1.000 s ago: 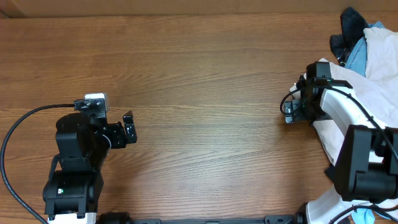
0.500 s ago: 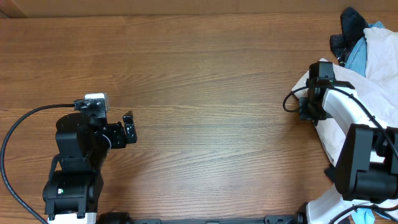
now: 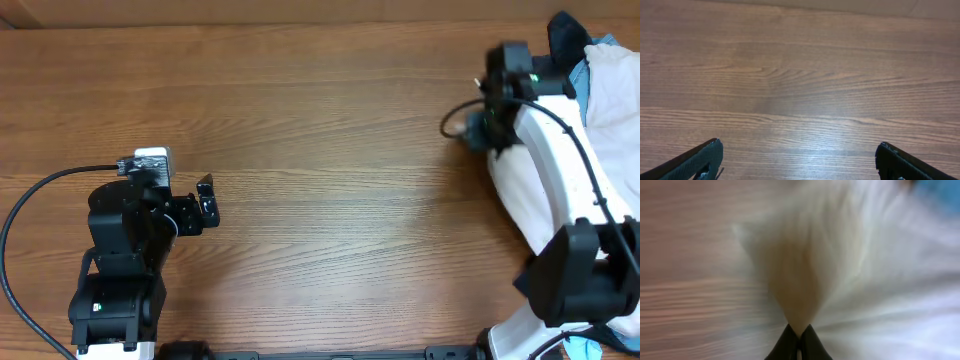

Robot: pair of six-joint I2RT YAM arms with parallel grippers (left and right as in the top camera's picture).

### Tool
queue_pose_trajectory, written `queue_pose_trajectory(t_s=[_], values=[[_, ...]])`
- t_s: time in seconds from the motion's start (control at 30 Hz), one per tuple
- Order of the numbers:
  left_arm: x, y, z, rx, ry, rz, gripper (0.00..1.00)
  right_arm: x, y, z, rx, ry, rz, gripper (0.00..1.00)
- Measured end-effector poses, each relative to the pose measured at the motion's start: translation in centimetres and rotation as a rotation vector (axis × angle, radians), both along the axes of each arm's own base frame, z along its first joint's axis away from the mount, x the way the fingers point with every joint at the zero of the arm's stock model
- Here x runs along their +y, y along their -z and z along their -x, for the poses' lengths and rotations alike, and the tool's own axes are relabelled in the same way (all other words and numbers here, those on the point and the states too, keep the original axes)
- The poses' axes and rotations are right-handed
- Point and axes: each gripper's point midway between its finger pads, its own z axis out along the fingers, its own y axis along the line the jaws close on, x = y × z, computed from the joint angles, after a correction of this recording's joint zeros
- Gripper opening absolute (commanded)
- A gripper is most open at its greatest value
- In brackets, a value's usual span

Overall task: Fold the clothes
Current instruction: 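Drag the beige pants with the right gripper leftward onto the table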

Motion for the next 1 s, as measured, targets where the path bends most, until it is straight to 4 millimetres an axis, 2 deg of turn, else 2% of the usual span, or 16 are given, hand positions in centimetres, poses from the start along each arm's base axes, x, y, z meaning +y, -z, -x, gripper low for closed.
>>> queue_pose_trajectory(t_s=[0.07,0.13,0.3,0.37,0.5,0.73,0.77,0.8,0.83,0.87,0.93,0.97,1.0], values=[[0.0,0.0,0.0,-0.002,0.001,0.000,1.00,4.3,-3.3,-1.8,-0.108,-0.092,-0.026,0.04],[0.0,0.0,0.0,-0.002,0.001,0.000,1.00,7.3,-4.6,-2.5,-0.168,-0.153,-0.045,0.04],[0.0,-0.3,-0.2,-0.015,0.001,0.000,1.00,15.2,-5.9,-3.4,-0.280,-0.288,-0.117,0.04],[0.0,-0.5,-0.4,-0.026,0.003,0.001,1.00,17.7,-6.5,-4.2,-0.339,-0.319,-0.157,0.04],[-0.1,-0.9,-0.6,-0.045,0.004,0.001,1.00,22.3,-8.3,-5.9,-0.473,-0.377,-0.246,0.04],[-0.1,-1.0,-0.7,-0.050,0.004,0.001,1.00,27.1,-12.1,-7.4,-0.651,-0.429,-0.398,0.04],[0.0,-1.1,-0.7,-0.053,0.004,0.001,1.00,27.4,-12.6,-7.6,-0.672,-0.428,-0.416,0.10],[0.0,-1.2,-0.8,-0.060,0.004,0.000,1.00,27.6,-13.1,-7.8,-0.689,-0.423,-0.435,0.22],[0.0,-1.4,-0.9,-0.066,0.004,0.000,1.00,27.8,-13.4,-7.9,-0.701,-0.418,-0.450,0.43],[0.0,-1.5,-1.0,-0.074,0.004,0.000,1.00,27.9,-13.6,-8.0,-0.710,-0.421,-0.454,0.54],[-0.1,-1.8,-1.2,-0.089,0.006,0.001,1.00,27.6,-13.4,-8.0,-0.702,-0.407,-0.446,0.89],[-0.1,-1.9,-1.2,-0.093,0.007,0.002,1.00,27.0,-12.9,-8.0,-0.685,-0.390,-0.429,1.00],[-0.2,-2.0,-1.2,-0.096,0.010,0.003,0.99,26.1,-12.1,-7.9,-0.653,-0.371,-0.404,1.00]])
